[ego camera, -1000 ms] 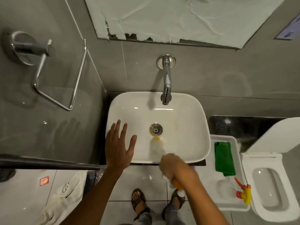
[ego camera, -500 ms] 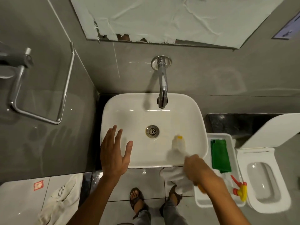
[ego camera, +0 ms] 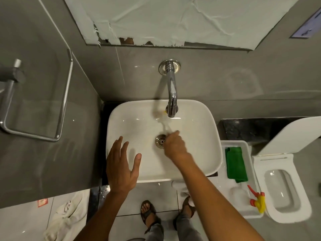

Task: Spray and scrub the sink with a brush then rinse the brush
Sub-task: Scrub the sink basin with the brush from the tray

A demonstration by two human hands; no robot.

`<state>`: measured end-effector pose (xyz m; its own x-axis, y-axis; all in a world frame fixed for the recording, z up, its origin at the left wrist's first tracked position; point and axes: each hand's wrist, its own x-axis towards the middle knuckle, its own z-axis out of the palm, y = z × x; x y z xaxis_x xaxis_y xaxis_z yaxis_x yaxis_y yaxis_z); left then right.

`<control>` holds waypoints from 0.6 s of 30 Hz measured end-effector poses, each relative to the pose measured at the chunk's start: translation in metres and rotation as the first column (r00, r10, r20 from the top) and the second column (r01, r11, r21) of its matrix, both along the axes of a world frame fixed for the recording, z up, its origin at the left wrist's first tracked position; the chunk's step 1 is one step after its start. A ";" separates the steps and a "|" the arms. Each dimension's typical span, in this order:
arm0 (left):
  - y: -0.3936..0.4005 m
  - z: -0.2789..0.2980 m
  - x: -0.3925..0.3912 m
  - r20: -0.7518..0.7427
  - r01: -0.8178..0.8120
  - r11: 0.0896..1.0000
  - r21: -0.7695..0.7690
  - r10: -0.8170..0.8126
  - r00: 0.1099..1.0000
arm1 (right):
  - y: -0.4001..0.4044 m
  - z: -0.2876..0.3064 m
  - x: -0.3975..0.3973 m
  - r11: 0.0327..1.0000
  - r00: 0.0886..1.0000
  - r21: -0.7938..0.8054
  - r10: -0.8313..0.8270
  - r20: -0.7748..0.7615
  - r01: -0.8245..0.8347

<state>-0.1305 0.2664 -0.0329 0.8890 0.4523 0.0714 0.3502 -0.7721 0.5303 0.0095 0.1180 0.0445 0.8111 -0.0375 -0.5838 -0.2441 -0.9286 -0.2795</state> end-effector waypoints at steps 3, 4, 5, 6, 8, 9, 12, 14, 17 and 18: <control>-0.001 0.002 0.000 -0.003 -0.003 1.000 -0.016 0.003 1.000 | -0.073 0.010 0.006 0.987 0.996 -0.162 -0.017 -0.088 0.003; -0.001 0.002 0.000 0.003 0.000 1.000 -0.018 0.000 1.000 | -0.094 0.020 -0.003 0.983 0.993 -0.185 -0.011 -0.122 -0.012; -0.001 0.002 -0.001 0.012 0.006 1.000 -0.018 -0.006 1.000 | -0.110 0.032 -0.019 0.973 0.986 -0.226 0.012 -0.164 -0.049; -0.002 0.002 -0.001 0.023 0.010 1.000 -0.019 -0.009 1.000 | -0.120 0.042 -0.038 0.968 0.979 -0.239 0.027 -0.203 -0.076; -0.001 0.001 -0.001 0.035 0.011 1.000 -0.026 -0.011 0.999 | -0.119 0.056 -0.076 0.978 0.957 -0.183 0.039 -0.289 -0.095; -0.001 0.001 -0.001 0.042 0.014 0.999 -0.031 -0.013 0.999 | -0.110 0.060 -0.089 0.985 0.942 -0.126 0.069 -0.328 -0.116; -0.001 0.000 -0.001 0.060 0.016 1.000 -0.027 -0.014 0.998 | -0.069 0.059 -0.094 0.989 0.875 0.023 0.141 -0.463 -0.147; -0.001 0.002 0.000 0.047 -0.005 0.999 -0.037 0.006 0.999 | -0.033 0.058 -0.085 0.971 0.825 0.129 0.238 -0.512 -0.200; -0.001 0.001 0.001 0.068 -0.024 0.998 -0.050 0.027 0.997 | 0.023 0.044 -0.068 0.925 0.775 0.300 0.364 -0.516 -0.235; -0.001 0.001 0.002 0.079 -0.037 0.997 -0.061 0.042 0.996 | 0.038 0.039 -0.061 0.923 0.812 0.320 0.351 -0.466 -0.215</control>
